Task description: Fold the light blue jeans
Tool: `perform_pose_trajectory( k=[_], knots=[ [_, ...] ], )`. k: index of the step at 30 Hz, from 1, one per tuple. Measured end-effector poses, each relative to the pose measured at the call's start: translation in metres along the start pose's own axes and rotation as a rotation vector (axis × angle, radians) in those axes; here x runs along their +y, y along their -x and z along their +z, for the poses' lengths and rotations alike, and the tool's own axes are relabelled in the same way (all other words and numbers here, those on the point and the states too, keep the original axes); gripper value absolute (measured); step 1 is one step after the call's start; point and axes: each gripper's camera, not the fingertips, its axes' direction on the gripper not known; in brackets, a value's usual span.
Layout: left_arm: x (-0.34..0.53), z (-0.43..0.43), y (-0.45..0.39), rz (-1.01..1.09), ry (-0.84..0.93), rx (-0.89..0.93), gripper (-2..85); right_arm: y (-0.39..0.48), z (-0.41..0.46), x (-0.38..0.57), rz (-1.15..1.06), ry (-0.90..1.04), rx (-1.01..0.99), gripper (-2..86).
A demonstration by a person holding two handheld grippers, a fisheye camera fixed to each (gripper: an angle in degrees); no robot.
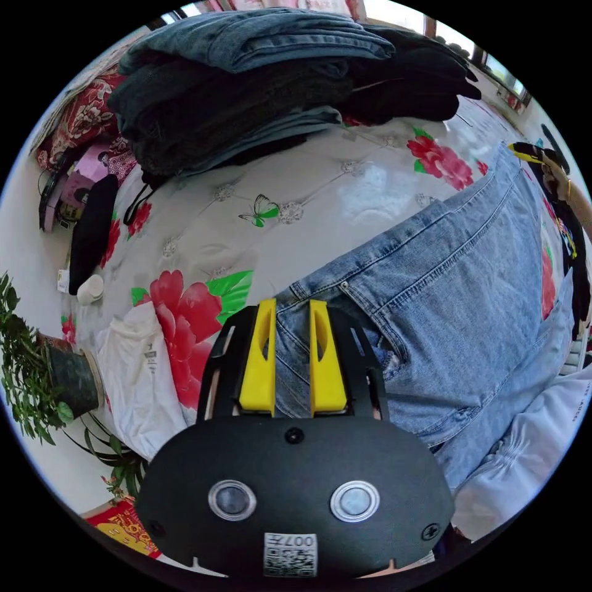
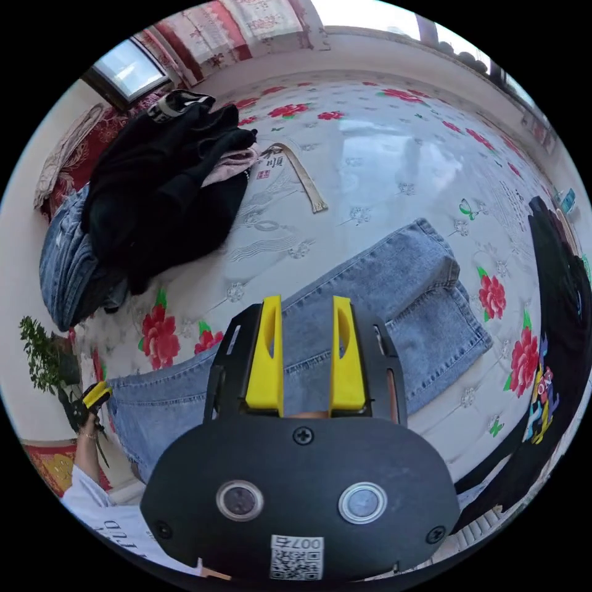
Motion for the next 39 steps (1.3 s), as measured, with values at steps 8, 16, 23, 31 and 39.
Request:
perform_pose_trajectory(
  k=[8, 16, 23, 31, 39],
  knots=[
    [0.021, -0.029, 0.040, -0.221, -0.071, 0.224, -0.6, 0.003, 0.033, -0.038, 0.014, 0.016, 0.197, 9.8],
    [0.071, -0.139, 0.045, -0.229, -0.230, 0.267, -0.9, -0.062, -0.091, 0.024, 0.039, -0.211, -0.134, 0.4],
    [0.207, -0.308, 0.020, -0.170, -0.544, 0.334, -0.9, -0.158, -0.285, 0.199, 0.005, -0.545, -0.434, -0.1],
    [0.368, -0.328, -0.035, -0.209, -0.442, 0.434, -0.9, -0.255, -0.319, 0.454, 0.175, -0.494, -0.388, 0.8],
    [0.467, -0.231, -0.037, -0.632, -0.223, 0.587, -0.1, -0.316, -0.257, 0.565, 0.501, -0.361, -0.239, 6.2]
  ],
)
